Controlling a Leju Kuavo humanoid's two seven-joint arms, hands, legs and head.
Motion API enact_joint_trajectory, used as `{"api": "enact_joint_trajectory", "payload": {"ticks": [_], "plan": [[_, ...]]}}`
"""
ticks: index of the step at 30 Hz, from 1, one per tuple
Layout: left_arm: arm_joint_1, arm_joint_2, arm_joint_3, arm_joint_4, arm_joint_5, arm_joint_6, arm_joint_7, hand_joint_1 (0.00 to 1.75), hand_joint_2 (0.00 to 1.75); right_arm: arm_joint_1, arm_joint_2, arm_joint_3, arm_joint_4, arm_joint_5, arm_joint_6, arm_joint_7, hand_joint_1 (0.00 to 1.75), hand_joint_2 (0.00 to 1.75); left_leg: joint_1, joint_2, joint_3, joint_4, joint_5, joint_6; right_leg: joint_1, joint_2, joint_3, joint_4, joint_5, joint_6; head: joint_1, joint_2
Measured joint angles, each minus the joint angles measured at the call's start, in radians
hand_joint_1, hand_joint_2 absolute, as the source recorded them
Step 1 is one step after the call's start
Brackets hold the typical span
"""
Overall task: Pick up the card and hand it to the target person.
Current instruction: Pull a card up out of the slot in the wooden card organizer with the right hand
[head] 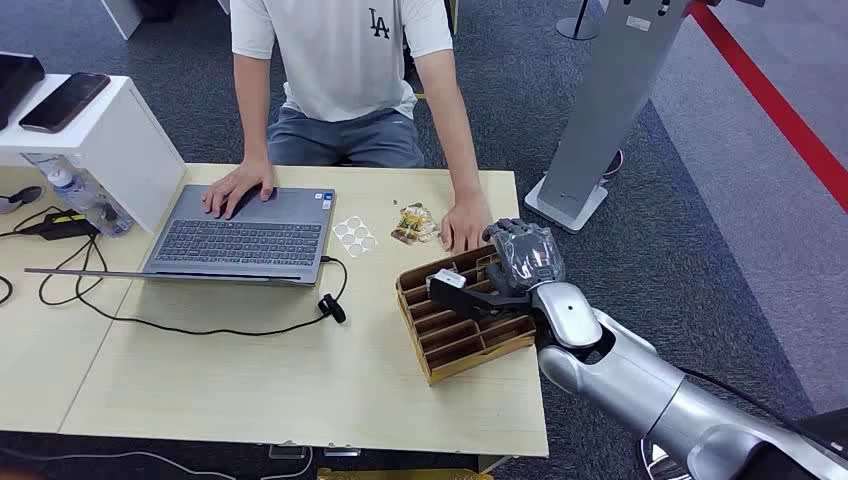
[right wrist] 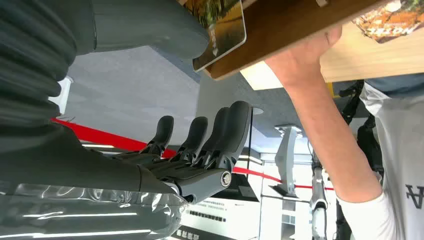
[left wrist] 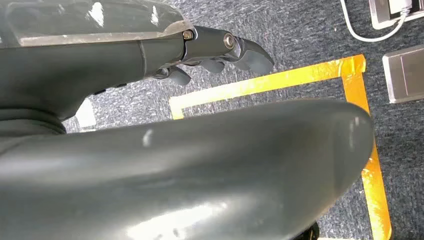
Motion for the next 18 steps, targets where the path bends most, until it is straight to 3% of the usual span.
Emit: {"api": "enact_joint_trajectory", "payload": {"ticks": [9, 18], "plan": [[-0.001, 0.005, -0.007, 0.001, 0.012, 0.004, 0.003, 0.00, 0.00, 0.011, 0.031, 0.008, 0.101, -0.020, -0.006, -0.018, 0.79, 1.75, 0.000, 0.000, 0.002, -0.002, 0.001, 0.000, 0.000, 0.000, 0.001, -0.001, 0.001, 0.000, 0.000, 0.000], [-0.001, 0.006, -0.008, 0.001, 0.012, 0.004, 0.003, 0.00, 0.00, 0.013, 0.032, 0.009, 0.110, -0.021, -0.005, -0.019, 0.79, 1.75, 0.000, 0.000, 0.001, -0.001, 0.000, 0.000, 0.000, 0.000, 0.001, -0.001, 0.000, 0.000, 0.000, 0.000]]}}
